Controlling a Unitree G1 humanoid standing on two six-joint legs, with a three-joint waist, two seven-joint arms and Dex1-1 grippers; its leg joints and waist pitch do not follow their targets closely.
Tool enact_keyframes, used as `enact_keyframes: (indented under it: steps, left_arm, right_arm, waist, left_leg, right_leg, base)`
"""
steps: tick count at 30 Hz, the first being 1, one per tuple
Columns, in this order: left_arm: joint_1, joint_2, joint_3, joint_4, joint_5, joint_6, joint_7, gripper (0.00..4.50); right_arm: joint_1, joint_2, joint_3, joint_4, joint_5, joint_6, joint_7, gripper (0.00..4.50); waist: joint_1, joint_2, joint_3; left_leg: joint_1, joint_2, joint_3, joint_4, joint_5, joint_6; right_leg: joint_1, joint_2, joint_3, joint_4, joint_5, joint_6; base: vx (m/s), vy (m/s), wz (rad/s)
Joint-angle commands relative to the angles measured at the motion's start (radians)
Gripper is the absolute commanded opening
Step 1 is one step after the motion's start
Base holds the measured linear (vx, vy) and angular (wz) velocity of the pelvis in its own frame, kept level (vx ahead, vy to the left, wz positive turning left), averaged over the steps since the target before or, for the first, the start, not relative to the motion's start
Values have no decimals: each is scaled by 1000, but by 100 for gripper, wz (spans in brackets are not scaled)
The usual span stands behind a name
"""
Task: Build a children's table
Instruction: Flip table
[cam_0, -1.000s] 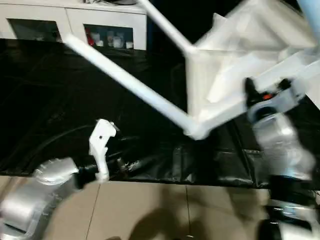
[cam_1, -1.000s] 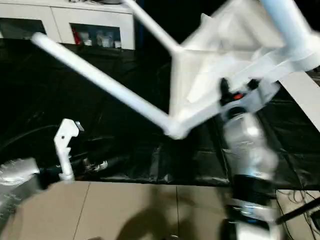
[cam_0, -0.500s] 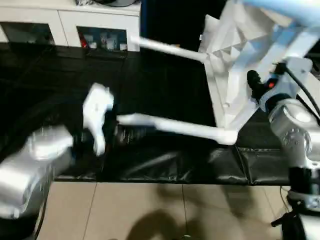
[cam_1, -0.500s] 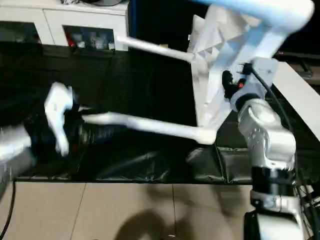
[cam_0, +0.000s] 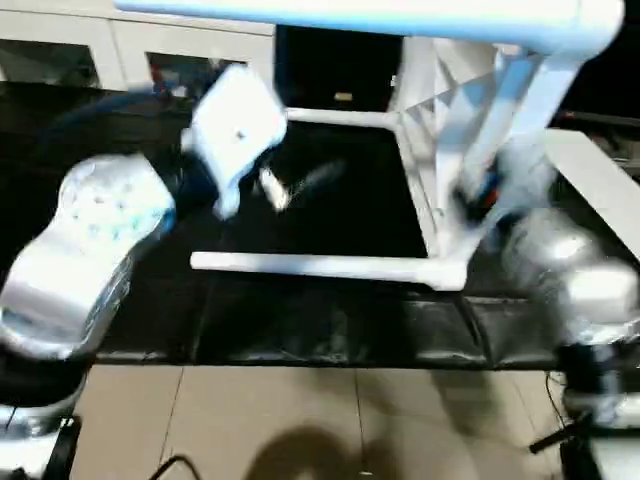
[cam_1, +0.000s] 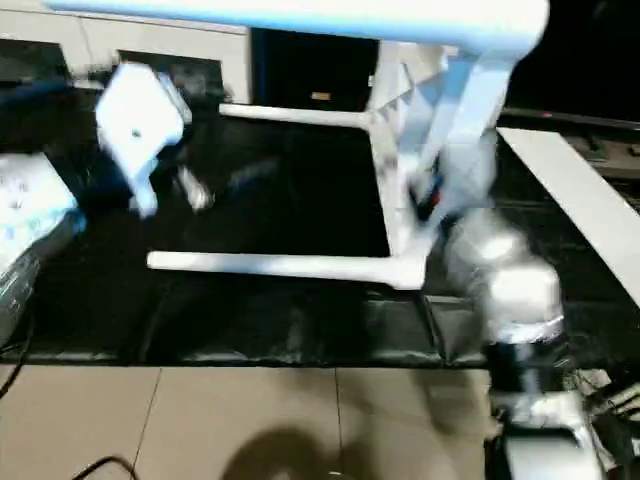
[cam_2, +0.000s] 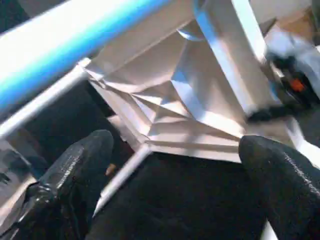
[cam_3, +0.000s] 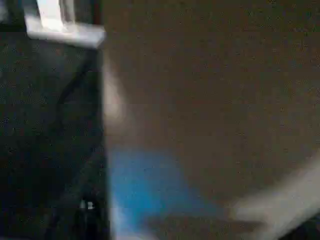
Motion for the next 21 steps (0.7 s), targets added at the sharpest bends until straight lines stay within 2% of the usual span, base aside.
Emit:
enact_keyframes:
  steps: [1,2,3,4,6,8,9,10,11,13,15,16,19,21]
  left_arm:
    - [-21,11,-21,6,52,-51,9,450]
    - [-23,16,-25,7,63,-64,9,450]
    - [-27,26,-34,13,85,-90,6,450]
    - [-37,42,-49,28,131,-143,3,450]
    - [-41,45,-52,35,146,-161,3,450]
    - [-78,40,-42,79,187,-218,37,450]
    - [-78,40,-42,79,187,-218,37,450]
    - [-105,35,-34,105,207,-239,59,450]
    - [-109,33,-34,112,211,-244,64,450]
    - [-127,26,-35,149,242,-277,87,450]
    - [-135,31,-36,180,275,-318,108,450]
    - [-141,33,-34,205,300,-356,122,450]
    - [-151,33,-31,230,318,-380,136,450]
    - [-173,43,-38,276,349,-418,146,450]
  right_arm:
    - [1,8,-2,24,-22,-76,-5,336]
    - [3,14,-2,30,-24,-91,-4,345]
    - [2,30,-11,50,-30,-107,-20,345]
    - [1,53,-18,92,-40,-160,-31,345]
    - [1,58,-19,104,-43,-175,-32,345]
    - [-10,68,-22,153,-53,-246,-33,345]
    - [-10,68,-22,153,-53,-246,-33,345]
    - [-16,70,-28,180,-58,-283,-27,345]
    - [-16,69,-28,185,-62,-288,-28,329]
    - [-20,66,-29,214,-76,-315,-30,329]
    - [-21,74,-40,225,-76,-336,-38,301]
    - [-24,80,-47,239,-77,-361,-39,294]
    - [-28,81,-47,255,-81,-381,-40,270]
    - [-38,81,-43,280,-89,-408,-38,250]
  waist:
    - [5,23,-64]
    - [2,16,-63]
    - [4,24,-62]
    - [3,24,-62]
    - [1,23,-61]
    - [3,25,-61]
    - [3,26,-61]
    - [4,26,-61]
    - [3,25,-60]
    - [4,24,-60]
    - [5,24,-59]
    - [6,25,-61]
    - [6,26,-62]
    - [8,24,-63]
  left_leg:
    - [-1,44,-17,-64,-138,-58]
    - [-3,46,-17,-65,-139,-55]
    - [0,46,-17,-65,-144,-55]
    - [-1,47,-17,-66,-147,-55]
    - [-1,46,-16,-67,-158,-57]
    - [1,48,-16,-66,-166,-62]
    - [2,47,-16,-66,-170,-63]
    - [3,48,-16,-66,-177,-66]
    - [3,48,-15,-66,-183,-65]
    - [3,48,-15,-65,-192,-64]
    - [2,47,-15,-65,-198,-61]
    - [3,47,-16,-64,-195,-61]
    - [3,50,-16,-65,-185,-60]
    - [3,49,-15,-65,-177,-55]
  right_leg:
    - [57,-67,63,-68,-255,-87]
    - [56,-66,63,-69,-235,-92]
    - [56,-65,63,-67,-231,-100]
    - [55,-65,63,-67,-226,-104]
    - [55,-65,62,-69,-242,-107]
    - [55,-65,64,-69,-235,-112]
    - [53,-65,63,-70,-238,-113]
    - [55,-64,64,-68,-238,-117]
    - [54,-63,63,-70,-244,-115]
    - [54,-64,63,-73,-263,-110]
    - [54,-64,62,-75,-285,-102]
    - [54,-65,62,-74,-284,-101]
    - [53,-63,62,-70,-256,-111]
    - [53,-63,62,-69,-234,-121]
  base:
    - [0,0,0]
    - [0,0,0]
    - [0,0,0]
    - [0,0,0]
    - [0,0,0]
    - [0,0,0]
    - [0,0,0]
    - [0,0,0]
    - [0,0,0]
    - [0,0,0]
    - [0,0,0]
    - [0,0,0]
    - [0,0,0]
    - [0,0,0]
